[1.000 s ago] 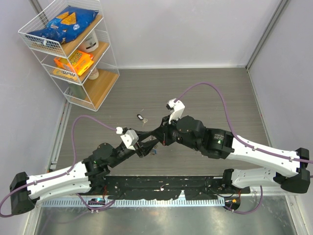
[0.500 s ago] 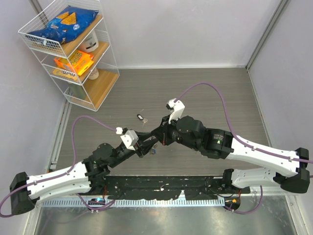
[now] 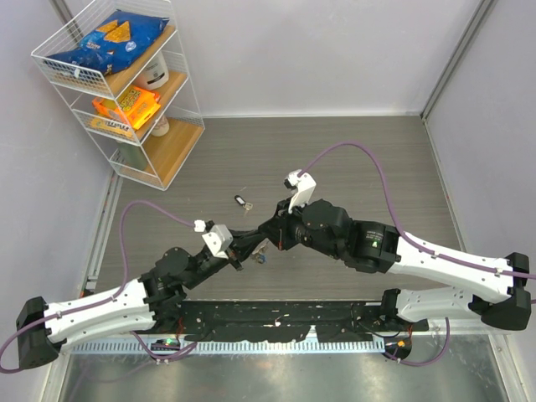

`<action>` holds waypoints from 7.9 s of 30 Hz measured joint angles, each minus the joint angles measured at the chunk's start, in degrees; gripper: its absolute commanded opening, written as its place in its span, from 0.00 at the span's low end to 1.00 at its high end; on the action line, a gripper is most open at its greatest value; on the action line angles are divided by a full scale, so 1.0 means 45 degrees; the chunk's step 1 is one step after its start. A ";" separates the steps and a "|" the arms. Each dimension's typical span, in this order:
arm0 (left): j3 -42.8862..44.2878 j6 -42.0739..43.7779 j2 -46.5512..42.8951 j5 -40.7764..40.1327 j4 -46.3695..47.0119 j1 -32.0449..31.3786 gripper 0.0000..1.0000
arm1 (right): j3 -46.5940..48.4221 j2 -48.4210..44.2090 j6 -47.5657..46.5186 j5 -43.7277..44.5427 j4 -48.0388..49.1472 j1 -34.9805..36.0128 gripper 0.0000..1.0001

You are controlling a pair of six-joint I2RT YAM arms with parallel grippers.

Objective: Put the keys on the keyring

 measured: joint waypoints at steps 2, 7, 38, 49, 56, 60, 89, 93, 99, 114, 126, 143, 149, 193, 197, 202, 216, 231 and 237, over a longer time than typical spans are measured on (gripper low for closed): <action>-0.0078 0.0005 -0.0087 -0.0005 0.0083 0.0000 0.00 | -0.0005 0.0000 0.0000 -0.0015 0.0024 0.0019 0.06; -0.0185 0.0000 -0.0194 -0.0010 0.0189 -0.0015 0.00 | -0.0024 0.0000 0.0000 -0.0053 0.0073 0.0029 0.06; -0.0204 0.0709 -0.0826 -0.4133 -0.1166 -0.0044 0.00 | 0.0180 -0.0015 -0.1161 0.0248 -0.0335 -0.2195 0.66; -0.0204 0.1821 -0.1365 -0.7592 -0.2142 -0.0044 0.00 | 0.1540 0.4265 -0.1773 -0.1287 -0.0228 -0.3871 0.67; -0.0204 0.2254 -0.1734 -0.9131 -0.2225 -0.0044 0.00 | 0.3444 0.7548 -0.2429 -0.1919 0.0087 -0.3915 0.65; -0.0204 0.2399 -0.1792 -0.9568 -0.2249 -0.0034 0.00 | 0.4250 0.8981 -0.2550 -0.1996 0.0170 -0.4095 0.61; -0.0204 0.2395 -0.1982 -0.9656 -0.2487 -0.0019 0.00 | 0.7626 1.3959 -0.5391 -0.4201 -0.0204 -0.5304 0.61; -0.0204 0.2395 -0.1860 -0.9651 -0.2487 -0.0010 0.00 | 0.7674 1.4222 -0.5571 -0.4308 -0.0321 -0.5304 0.60; -0.0204 0.2390 -0.1802 -0.9612 -0.2487 0.0063 0.00 | 0.7766 1.4377 -0.5775 -0.4425 -0.0325 -0.5304 0.38; -0.0204 0.2385 -0.1821 -0.9602 -0.2492 0.0073 0.00 | 0.4920 1.2512 -0.6212 -0.2297 0.0661 -0.4711 0.06; -0.0204 0.2263 -0.1846 -0.9340 -0.2511 0.0121 0.00 | 0.1384 0.6771 -0.5999 -0.0855 0.0860 -0.3337 0.06; -0.0199 0.1603 -0.2225 -0.7728 -0.2783 0.0121 0.00 | -0.0971 0.0831 -0.4687 -0.2875 0.0301 -0.3293 0.08; -0.0199 0.1530 -0.2239 -0.7601 -0.2783 0.0121 0.00 | -0.1418 0.1384 -0.4347 -0.2613 0.0219 -0.3279 0.50; -0.0199 0.1389 -0.2385 -0.7674 -0.2832 0.0121 0.00 | -0.0544 0.8714 -0.2691 0.0495 0.1870 -0.2477 0.43; -0.0199 0.1389 -0.2293 -0.7698 -0.2832 0.0121 0.00 | -0.0544 0.8820 -0.2764 0.0670 0.1870 -0.2467 0.41; -0.0199 0.1389 -0.2244 -0.7708 -0.2827 0.0121 0.00 | -0.0539 0.9092 -0.2812 0.0826 0.1889 -0.2467 0.37; -0.0199 0.1394 -0.2234 -0.7752 -0.2832 0.0121 0.00 | -0.0520 0.9092 -0.2861 0.0967 0.1885 -0.2458 0.13; -0.0199 0.1384 -0.2220 -0.7742 -0.2832 0.0121 0.00 | -0.1545 0.6858 -0.2841 0.1044 0.1472 -0.2283 0.06; -0.0199 0.1379 -0.2210 -0.7601 -0.2827 0.0121 0.00 | -0.2531 0.3410 -0.2856 0.0374 0.1311 -0.2254 0.06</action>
